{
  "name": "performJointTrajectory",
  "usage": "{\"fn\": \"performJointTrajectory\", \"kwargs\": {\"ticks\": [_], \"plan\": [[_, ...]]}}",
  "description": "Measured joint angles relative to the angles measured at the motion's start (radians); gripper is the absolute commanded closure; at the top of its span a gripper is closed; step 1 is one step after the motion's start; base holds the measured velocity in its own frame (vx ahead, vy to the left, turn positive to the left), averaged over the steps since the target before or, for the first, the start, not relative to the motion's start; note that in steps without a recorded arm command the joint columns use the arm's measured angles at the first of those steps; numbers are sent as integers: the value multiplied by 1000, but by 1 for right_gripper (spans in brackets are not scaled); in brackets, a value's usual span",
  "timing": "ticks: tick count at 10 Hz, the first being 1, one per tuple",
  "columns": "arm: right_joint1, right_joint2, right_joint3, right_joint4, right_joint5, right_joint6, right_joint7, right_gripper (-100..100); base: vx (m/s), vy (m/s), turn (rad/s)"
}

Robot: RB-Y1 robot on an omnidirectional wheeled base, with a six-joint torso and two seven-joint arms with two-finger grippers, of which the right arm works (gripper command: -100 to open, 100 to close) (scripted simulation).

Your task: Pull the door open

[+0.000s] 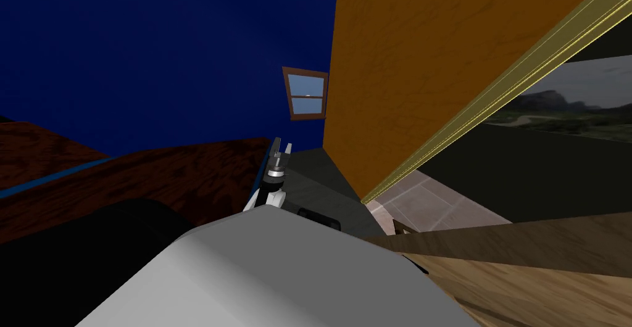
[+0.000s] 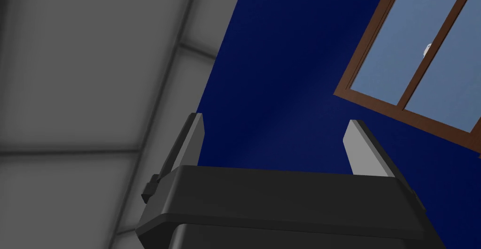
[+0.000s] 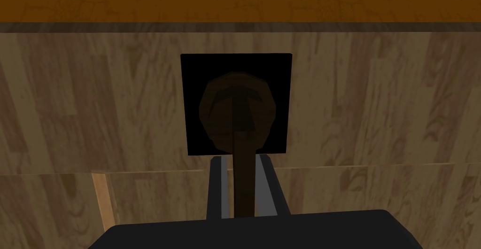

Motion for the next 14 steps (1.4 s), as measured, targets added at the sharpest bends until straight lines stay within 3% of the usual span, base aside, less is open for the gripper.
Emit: {"fn": "performJointTrajectory", "kwargs": {"ticks": [3, 7, 9, 12, 14], "plan": [[8, 22, -11, 22, -16, -18, 12, 100, -110, -18, 245], [11, 53, -23, 78, -36, -71, 22, 100, -170, 1, 200], [52, 66, -22, 18, -37, -57, 33, 100, -192, 14, 138], [33, 80, -25, 73, -42, -100, 34, 100, -224, 1, 106], [35, 91, -22, 83, -42, -119, 36, 100, -225, 26, 51]]}}
